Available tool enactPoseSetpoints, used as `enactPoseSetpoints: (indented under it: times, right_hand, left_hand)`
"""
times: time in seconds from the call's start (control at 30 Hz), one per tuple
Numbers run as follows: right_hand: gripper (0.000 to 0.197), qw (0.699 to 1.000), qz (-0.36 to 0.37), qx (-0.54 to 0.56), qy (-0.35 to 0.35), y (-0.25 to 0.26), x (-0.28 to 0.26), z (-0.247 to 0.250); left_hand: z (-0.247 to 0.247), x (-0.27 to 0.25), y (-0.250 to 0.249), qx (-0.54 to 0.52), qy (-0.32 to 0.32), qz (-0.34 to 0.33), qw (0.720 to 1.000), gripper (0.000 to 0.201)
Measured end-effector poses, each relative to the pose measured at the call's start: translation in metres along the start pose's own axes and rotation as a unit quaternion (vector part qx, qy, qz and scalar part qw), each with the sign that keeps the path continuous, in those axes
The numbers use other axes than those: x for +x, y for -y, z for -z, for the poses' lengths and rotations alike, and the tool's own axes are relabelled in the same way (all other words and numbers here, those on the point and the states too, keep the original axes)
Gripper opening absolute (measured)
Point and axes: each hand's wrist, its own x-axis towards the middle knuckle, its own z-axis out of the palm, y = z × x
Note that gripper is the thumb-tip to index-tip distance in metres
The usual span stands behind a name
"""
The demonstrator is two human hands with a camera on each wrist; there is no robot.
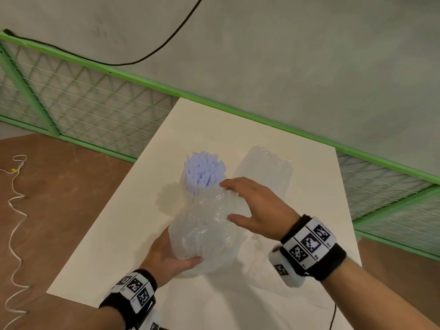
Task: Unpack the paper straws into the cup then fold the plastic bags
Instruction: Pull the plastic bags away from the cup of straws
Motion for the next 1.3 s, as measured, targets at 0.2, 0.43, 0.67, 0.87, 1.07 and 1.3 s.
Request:
enactPoseSetpoints:
  times: [0.2, 0.43, 0.67, 0.87, 1.07, 1.3]
  right_hand:
    - [0.043, 0.994, -0.011, 0.082, -0.072, 0.005, -0.005, -0.016]
    - [0.03, 0.979, -0.046, 0.151, -0.127, 0.01, -0.012, -0.036]
    - [0.027, 0.964, -0.051, 0.136, -0.221, 0.014, -0.016, -0.058]
    - [0.026, 0.951, -0.109, 0.189, -0.217, 0.024, -0.015, -0.066]
    - [0.027, 0.927, -0.082, 0.128, -0.343, 0.028, -0.011, -0.068]
    - [0.016, 0.931, -0.114, 0.158, -0.308, 0.028, -0.013, -0.08]
  left_hand:
    - [0.001, 0.0, 0.003, -0.004, 0.01, -0.007, 1.0, 0.085]
    - [0.003, 0.001, 0.004, 0.01, 0.011, -0.011, 1.0, 0.086]
    - [0.004, 0.002, 0.002, 0.009, 0.017, -0.016, 1.0, 0.084]
    - [0.004, 0.003, 0.005, 0.007, 0.015, -0.009, 1.0, 0.085]
    - [0.005, 0.006, 0.009, 0.015, 0.019, 0.004, 1.0, 0.084]
    - [0.004, 0.006, 0.01, 0.006, 0.017, 0.01, 1.0, 0.085]
